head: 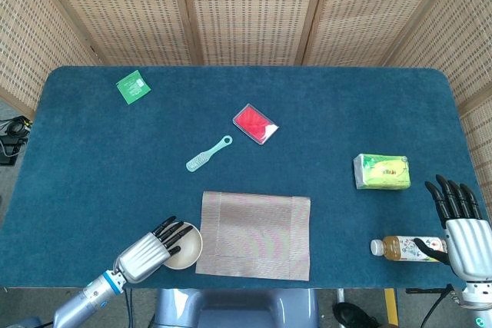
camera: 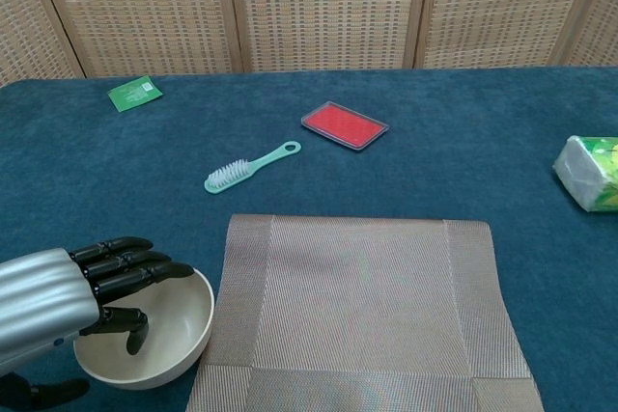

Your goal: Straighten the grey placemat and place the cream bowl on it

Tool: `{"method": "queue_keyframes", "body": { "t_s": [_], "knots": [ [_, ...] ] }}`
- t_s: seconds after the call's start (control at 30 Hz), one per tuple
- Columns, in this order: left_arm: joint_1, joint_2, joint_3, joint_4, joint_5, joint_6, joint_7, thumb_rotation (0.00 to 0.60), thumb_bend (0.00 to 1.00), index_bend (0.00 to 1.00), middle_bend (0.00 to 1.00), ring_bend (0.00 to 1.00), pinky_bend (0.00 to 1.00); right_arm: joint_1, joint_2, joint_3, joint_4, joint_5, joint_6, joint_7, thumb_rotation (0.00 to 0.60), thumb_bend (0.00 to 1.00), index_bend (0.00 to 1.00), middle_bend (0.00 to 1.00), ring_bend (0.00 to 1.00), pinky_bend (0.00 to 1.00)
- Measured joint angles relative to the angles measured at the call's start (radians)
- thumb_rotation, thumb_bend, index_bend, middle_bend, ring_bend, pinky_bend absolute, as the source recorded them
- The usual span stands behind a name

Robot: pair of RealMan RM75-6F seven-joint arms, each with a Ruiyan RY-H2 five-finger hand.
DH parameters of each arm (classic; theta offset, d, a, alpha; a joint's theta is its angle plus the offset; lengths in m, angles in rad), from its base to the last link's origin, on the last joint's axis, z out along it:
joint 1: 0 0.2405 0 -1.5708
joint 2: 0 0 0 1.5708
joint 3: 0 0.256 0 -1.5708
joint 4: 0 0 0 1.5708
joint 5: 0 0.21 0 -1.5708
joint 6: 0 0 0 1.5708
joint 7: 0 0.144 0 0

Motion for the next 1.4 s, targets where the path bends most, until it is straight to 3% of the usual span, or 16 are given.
{"method": "queue_keyframes", "body": {
  "t_s": [0.17, 0.33, 0.53, 0.73, 0.97, 1.17, 1.4],
  "knots": [
    [-0.006, -0.002, 0.001, -0.001, -0.015, 0.004, 0.002, 0.600, 0.43, 0.53, 0.00, 0.00, 0.00, 0.001, -0.001, -0.001, 0.000, 0.000, -0.002, 0.001, 0.600, 0.00, 0.00, 0.00, 0.00, 0.00],
    [-0.014, 0.001, 0.003, -0.004, -0.024, 0.012, -0.007, 0.600, 0.43, 0.61, 0.00, 0.00, 0.00, 0.002, -0.001, -0.001, 0.000, 0.001, -0.004, 0.000, 0.600, 0.00, 0.00, 0.00, 0.00, 0.00],
    [-0.022, 0.009, -0.012, -0.007, -0.041, 0.040, -0.028, 0.600, 0.43, 0.63, 0.00, 0.00, 0.00, 0.005, -0.004, -0.004, 0.000, 0.000, -0.012, -0.005, 0.600, 0.00, 0.00, 0.00, 0.00, 0.00],
    [-0.038, 0.034, -0.060, -0.022, -0.082, 0.059, -0.045, 0.600, 0.43, 0.62, 0.00, 0.00, 0.00, 0.008, -0.009, -0.004, 0.001, 0.007, -0.021, -0.018, 0.600, 0.00, 0.00, 0.00, 0.00, 0.00],
    [-0.093, 0.070, -0.179, -0.026, -0.223, 0.025, -0.116, 0.600, 0.42, 0.63, 0.00, 0.00, 0.00, 0.022, -0.021, 0.002, 0.006, 0.020, -0.043, -0.037, 0.600, 0.00, 0.00, 0.00, 0.00, 0.00],
    [-0.195, 0.068, -0.304, 0.104, -0.390, -0.089, -0.293, 0.600, 0.42, 0.64, 0.00, 0.00, 0.00, 0.041, -0.028, 0.007, -0.003, 0.051, -0.086, -0.054, 0.600, 0.00, 0.00, 0.00, 0.00, 0.00],
    [-0.296, 0.004, -0.355, 0.367, -0.489, -0.211, -0.384, 0.600, 0.42, 0.64, 0.00, 0.00, 0.00, 0.054, -0.042, 0.016, -0.005, 0.079, -0.104, -0.092, 0.600, 0.00, 0.00, 0.00, 0.00, 0.00]
  ]
}}
